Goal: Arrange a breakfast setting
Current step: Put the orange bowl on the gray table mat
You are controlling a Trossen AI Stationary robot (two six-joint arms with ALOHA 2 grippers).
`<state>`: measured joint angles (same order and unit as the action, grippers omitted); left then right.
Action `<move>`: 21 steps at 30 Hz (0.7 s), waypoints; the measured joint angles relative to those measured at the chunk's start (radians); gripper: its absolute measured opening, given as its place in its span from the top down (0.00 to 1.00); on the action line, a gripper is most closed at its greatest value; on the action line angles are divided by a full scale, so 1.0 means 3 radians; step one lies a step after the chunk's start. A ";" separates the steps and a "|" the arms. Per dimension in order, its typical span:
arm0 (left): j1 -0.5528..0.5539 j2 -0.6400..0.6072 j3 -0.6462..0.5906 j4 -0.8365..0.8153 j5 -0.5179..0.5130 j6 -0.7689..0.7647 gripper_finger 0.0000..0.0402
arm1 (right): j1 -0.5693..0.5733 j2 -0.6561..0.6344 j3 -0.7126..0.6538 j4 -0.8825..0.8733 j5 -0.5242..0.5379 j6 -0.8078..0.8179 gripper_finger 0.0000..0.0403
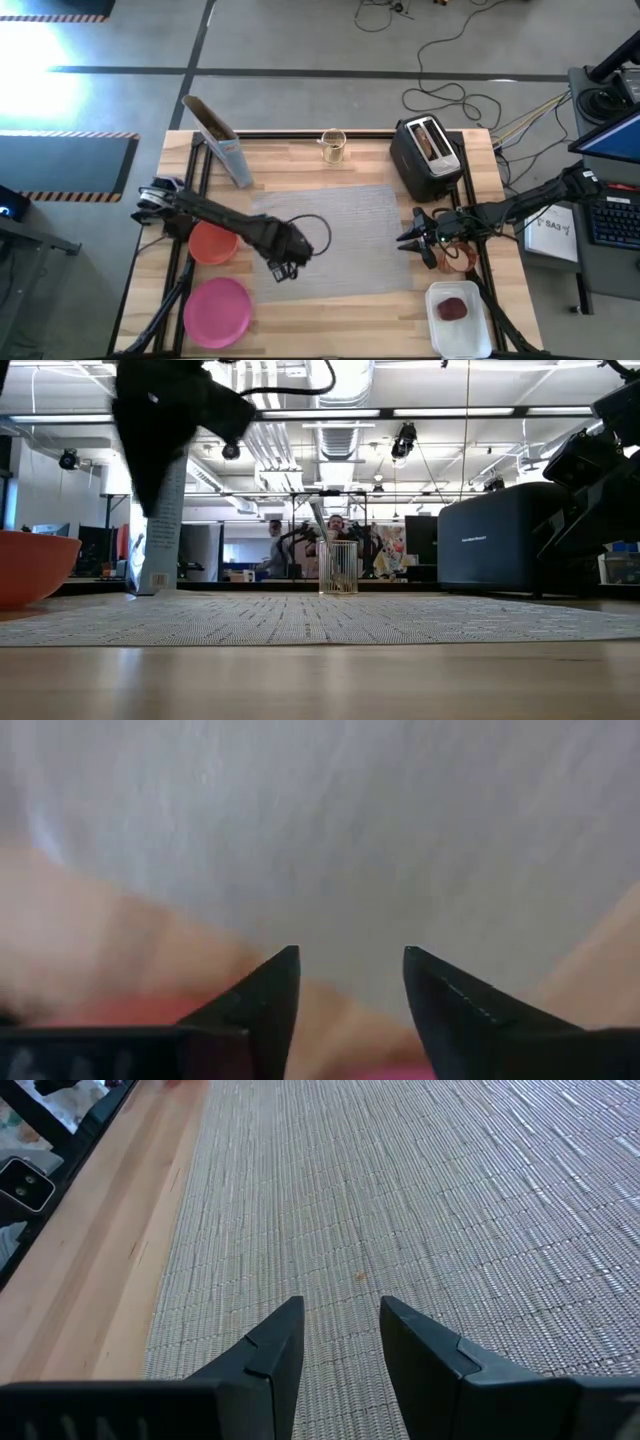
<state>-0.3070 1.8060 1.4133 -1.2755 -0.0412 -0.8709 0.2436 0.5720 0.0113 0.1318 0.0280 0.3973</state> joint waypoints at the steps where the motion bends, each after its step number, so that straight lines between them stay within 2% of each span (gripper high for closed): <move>1: -0.0030 -0.0015 -0.0002 -0.0065 0.0092 -0.0088 0.55 | 0.0000 0.0000 0.0000 0.0000 -0.0001 0.0000 0.69; 7: -0.0207 -0.0070 -0.0004 -0.0656 0.0220 -0.0360 0.40 | 0.0000 0.0000 0.0000 0.0000 -0.0001 0.0000 0.69; 11: -0.0299 -0.0078 -0.0077 -0.0960 0.0106 -0.0488 0.36 | 0.0000 0.0000 0.0000 0.0000 -0.0001 0.0000 0.69; 16: -0.0329 -0.0187 -0.0500 -0.0900 0.0170 -0.0558 0.35 | 0.0000 0.0000 0.0000 0.0000 -0.0001 0.0000 0.69; 21: -0.0311 -0.0369 -0.0902 -0.0466 0.0172 -0.0573 0.35 | 0.0000 0.0000 0.0000 0.0000 -0.0001 0.0000 0.69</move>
<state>-0.4004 1.6953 1.1427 -1.4153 0.0105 -1.0428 0.2436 0.5720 0.0113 0.1318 0.0277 0.3973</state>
